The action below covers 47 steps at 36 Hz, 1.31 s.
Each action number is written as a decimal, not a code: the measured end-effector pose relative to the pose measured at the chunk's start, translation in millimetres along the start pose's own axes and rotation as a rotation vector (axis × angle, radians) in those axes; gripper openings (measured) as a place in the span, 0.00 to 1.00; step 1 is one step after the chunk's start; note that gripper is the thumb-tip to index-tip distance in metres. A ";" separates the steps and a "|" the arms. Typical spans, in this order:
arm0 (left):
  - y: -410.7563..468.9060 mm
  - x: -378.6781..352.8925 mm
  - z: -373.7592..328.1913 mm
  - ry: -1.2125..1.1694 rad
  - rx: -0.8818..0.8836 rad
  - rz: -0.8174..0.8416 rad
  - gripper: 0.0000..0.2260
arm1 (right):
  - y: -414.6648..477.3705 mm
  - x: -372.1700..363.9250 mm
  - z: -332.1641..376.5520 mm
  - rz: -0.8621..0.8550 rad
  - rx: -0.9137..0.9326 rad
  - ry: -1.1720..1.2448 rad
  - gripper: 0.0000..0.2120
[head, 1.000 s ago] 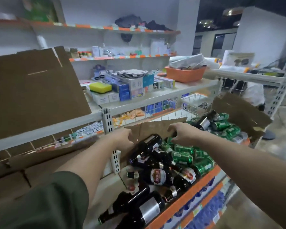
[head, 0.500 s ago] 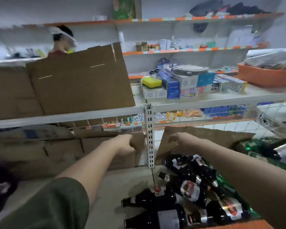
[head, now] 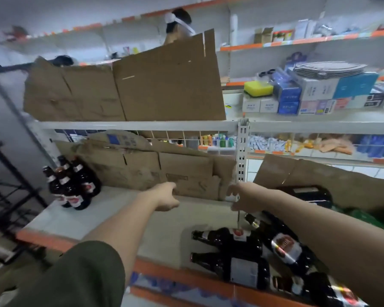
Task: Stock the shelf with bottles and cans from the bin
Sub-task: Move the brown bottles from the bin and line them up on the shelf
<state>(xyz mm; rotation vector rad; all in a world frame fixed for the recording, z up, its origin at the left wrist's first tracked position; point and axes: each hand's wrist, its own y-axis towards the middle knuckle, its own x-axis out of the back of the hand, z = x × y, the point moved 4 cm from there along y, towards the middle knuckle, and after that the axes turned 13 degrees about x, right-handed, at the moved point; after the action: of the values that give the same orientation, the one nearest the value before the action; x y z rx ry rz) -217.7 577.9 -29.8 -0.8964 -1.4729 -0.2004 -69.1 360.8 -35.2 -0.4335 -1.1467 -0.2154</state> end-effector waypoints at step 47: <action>40.7 -145.1 -24.6 0.406 -0.318 0.322 0.13 | -1.7 -145.1 42.1 0.058 0.040 -0.170 0.21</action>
<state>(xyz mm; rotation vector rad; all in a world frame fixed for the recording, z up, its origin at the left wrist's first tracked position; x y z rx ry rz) -194.6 532.6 -173.8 -1.2532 -0.9188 -0.3602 -163.2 369.9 -153.0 -0.4556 -1.3005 -0.1067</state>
